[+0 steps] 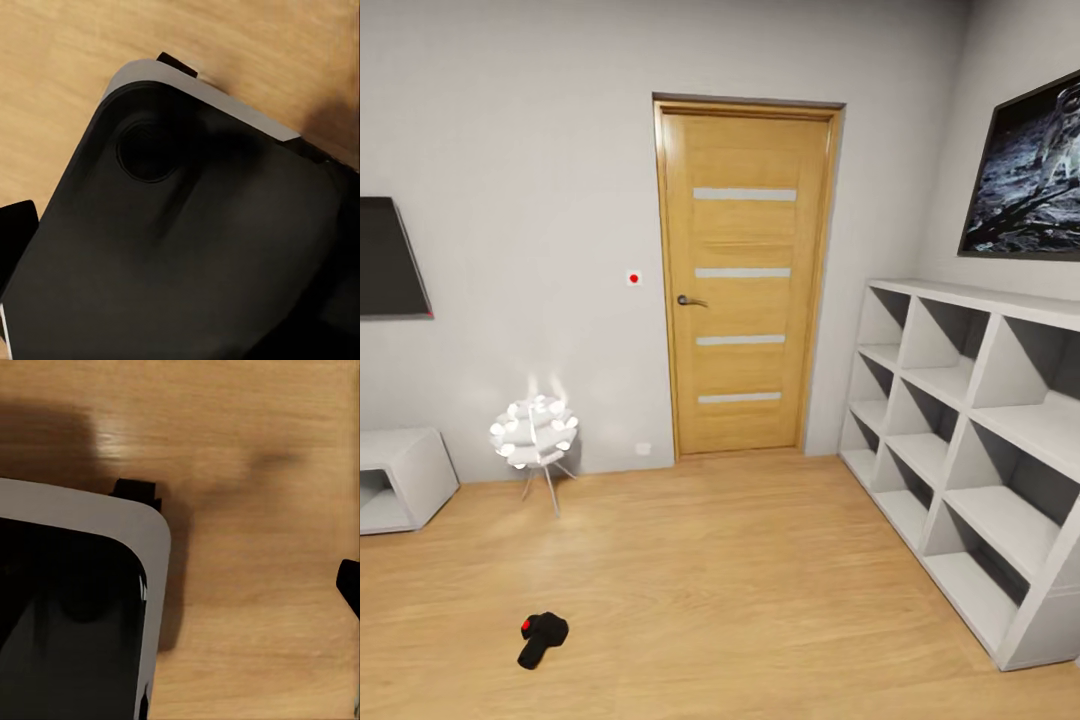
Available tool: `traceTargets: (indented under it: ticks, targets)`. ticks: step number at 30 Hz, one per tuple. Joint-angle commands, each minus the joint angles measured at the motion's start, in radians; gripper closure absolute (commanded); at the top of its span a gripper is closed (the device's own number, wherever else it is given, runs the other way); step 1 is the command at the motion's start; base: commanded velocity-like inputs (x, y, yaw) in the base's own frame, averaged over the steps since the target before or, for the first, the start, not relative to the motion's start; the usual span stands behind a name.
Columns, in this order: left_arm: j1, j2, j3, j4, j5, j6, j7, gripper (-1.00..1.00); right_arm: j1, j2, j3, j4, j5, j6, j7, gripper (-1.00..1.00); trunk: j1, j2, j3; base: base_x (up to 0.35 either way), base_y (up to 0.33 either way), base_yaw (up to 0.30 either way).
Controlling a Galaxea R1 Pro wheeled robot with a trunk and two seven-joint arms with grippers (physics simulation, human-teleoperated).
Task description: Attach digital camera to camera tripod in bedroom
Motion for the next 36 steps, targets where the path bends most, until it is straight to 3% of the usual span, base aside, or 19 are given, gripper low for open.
traceTargets:
  ticks: [1,36]
  targets:
    - [0.000,0.000,0.004,-0.001,-0.002,-0.001,0.003,-1.00,-0.001,-0.001,-0.008,0.003,0.009,-0.004,0.002,-1.00,0.001,0.000,-0.001,0.323,-0.006,0.000]
    - [0.000,0.000,0.006,-0.001,0.000,-0.002,0.010,-1.00,-0.001,0.001,-0.011,0.004,0.005,0.008,0.003,-1.00,0.001,0.000,-0.001,0.323,-0.020,0.000]
